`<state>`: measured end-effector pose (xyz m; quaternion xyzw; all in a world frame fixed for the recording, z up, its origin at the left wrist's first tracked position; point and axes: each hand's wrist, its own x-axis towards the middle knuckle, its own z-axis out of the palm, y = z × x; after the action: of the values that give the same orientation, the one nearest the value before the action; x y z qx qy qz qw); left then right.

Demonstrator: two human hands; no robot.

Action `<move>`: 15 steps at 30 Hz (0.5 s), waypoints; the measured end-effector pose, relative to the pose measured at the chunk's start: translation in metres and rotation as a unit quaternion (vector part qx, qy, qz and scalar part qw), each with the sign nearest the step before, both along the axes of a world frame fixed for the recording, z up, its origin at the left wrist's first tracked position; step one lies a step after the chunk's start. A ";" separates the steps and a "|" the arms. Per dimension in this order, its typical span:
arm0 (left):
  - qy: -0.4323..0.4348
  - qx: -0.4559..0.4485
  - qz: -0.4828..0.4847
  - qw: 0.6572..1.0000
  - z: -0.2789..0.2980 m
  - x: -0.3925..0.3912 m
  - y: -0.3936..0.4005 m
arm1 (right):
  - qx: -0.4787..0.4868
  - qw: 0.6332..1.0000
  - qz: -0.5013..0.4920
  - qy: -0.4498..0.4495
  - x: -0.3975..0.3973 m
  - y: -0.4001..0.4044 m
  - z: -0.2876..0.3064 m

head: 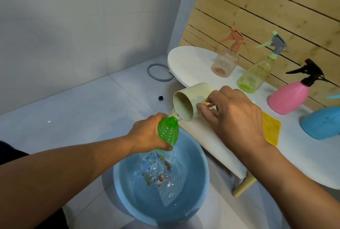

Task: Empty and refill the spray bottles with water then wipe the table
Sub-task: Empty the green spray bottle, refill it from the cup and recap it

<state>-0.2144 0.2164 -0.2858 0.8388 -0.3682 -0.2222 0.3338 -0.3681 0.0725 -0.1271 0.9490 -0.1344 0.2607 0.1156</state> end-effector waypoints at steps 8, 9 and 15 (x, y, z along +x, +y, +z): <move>0.005 -0.005 0.000 1.000 0.000 0.001 -0.001 | -0.098 0.994 0.045 -0.009 -0.003 0.008 0.002; 0.008 -0.007 0.000 1.000 -0.001 0.001 0.000 | -0.107 0.993 0.049 -0.011 -0.003 0.008 0.001; 0.041 -0.026 -0.003 0.999 -0.002 0.000 0.000 | -0.051 0.998 0.043 -0.006 -0.001 0.002 -0.009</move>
<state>-0.2143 0.2165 -0.2881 0.8189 -0.3623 -0.2474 0.3699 -0.3687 0.0741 -0.1358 0.9451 -0.0804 0.2781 0.1518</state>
